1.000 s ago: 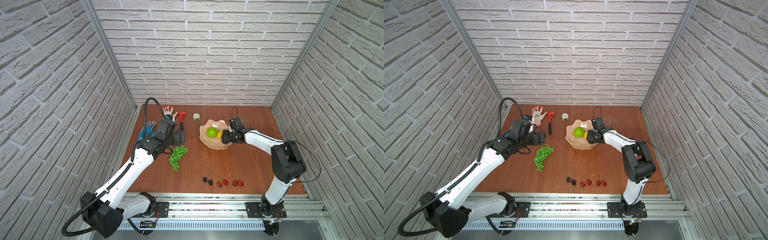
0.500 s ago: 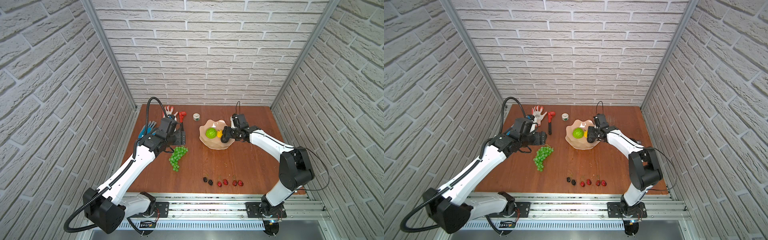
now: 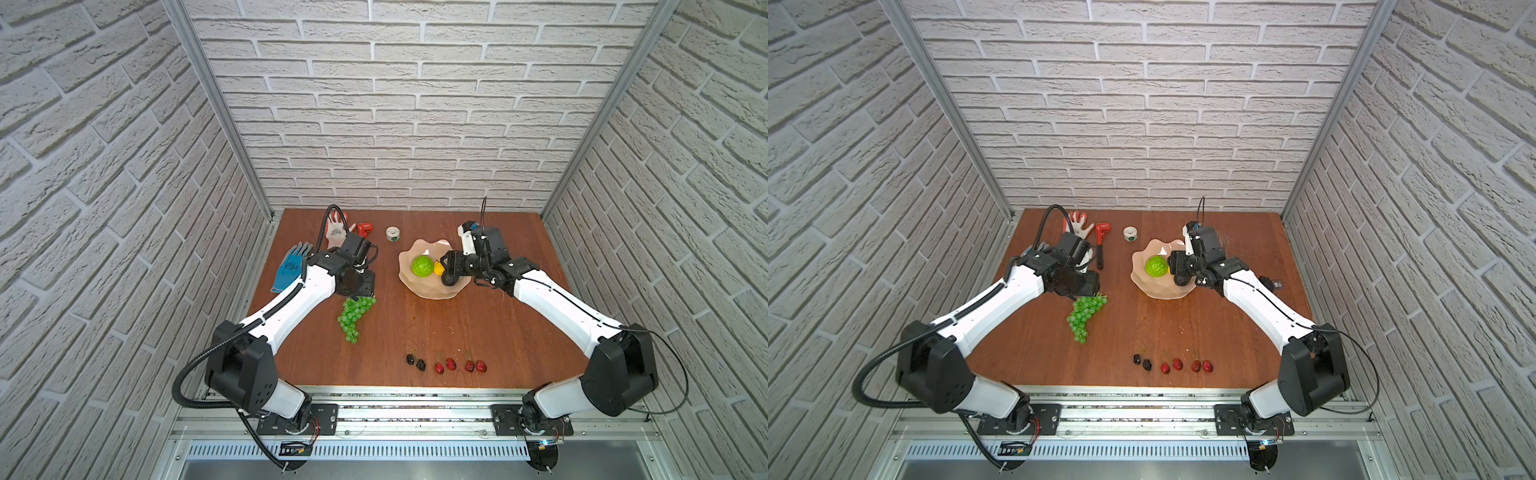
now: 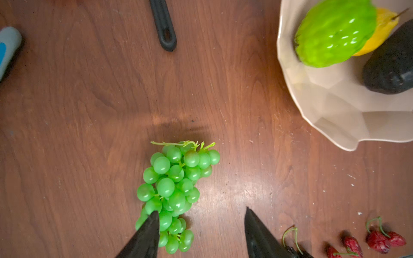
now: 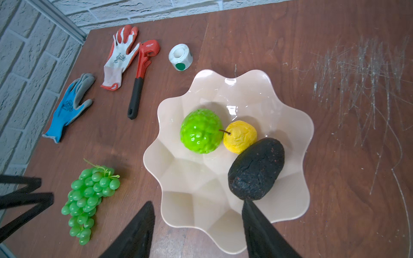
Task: Place and organize the fake fruits in the fruit bowl
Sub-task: 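Lower the left gripper onto the green grapes while the right gripper lifts away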
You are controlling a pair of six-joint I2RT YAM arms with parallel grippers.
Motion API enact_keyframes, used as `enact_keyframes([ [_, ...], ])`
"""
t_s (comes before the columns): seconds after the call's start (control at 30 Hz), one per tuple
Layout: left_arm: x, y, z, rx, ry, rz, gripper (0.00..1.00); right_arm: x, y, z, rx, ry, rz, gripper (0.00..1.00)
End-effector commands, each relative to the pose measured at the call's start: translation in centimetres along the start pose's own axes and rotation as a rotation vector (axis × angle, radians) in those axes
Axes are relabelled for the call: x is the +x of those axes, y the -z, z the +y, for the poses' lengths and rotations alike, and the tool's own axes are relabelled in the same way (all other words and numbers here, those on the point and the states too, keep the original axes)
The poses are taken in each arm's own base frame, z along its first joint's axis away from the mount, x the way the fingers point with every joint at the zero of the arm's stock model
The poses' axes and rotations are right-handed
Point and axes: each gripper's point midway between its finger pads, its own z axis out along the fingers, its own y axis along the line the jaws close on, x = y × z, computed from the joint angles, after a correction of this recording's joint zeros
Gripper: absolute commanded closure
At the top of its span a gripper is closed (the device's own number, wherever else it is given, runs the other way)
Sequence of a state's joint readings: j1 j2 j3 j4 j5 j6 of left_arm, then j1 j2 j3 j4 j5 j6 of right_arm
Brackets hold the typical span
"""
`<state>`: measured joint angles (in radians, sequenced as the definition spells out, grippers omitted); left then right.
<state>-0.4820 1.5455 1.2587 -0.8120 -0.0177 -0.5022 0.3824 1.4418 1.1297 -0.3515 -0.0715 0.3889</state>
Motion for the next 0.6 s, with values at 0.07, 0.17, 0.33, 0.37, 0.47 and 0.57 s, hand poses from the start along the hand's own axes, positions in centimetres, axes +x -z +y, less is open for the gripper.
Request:
enact_keyframes([
  [0.07,-0.3,-1.3,1.3,-0.023,0.102,0.035,0.45,0.9,-0.6,0.1,-0.014,0.019,0.002,0.36],
  [0.17,-0.2,-2.1,2.0,-0.014,0.157,0.049,0.42,1.6,-1.3,-0.1,-0.009,0.03,0.028,0.36],
  [0.33,0.3,-3.0,2.2,0.022,0.208,0.071,0.39,2.4,-2.3,-0.4,-0.01,0.031,0.048,0.36],
  [0.37,0.3,-3.2,2.2,0.023,0.215,0.073,0.38,2.4,-2.4,-0.4,-0.011,0.029,0.051,0.36],
  [0.47,0.2,-3.8,2.5,0.037,0.233,0.082,0.37,2.4,-2.8,-0.1,-0.023,0.026,0.057,0.36],
  [0.57,-0.1,-4.2,2.6,0.057,0.241,0.08,0.36,2.3,-2.9,0.0,-0.029,0.024,0.054,0.37],
])
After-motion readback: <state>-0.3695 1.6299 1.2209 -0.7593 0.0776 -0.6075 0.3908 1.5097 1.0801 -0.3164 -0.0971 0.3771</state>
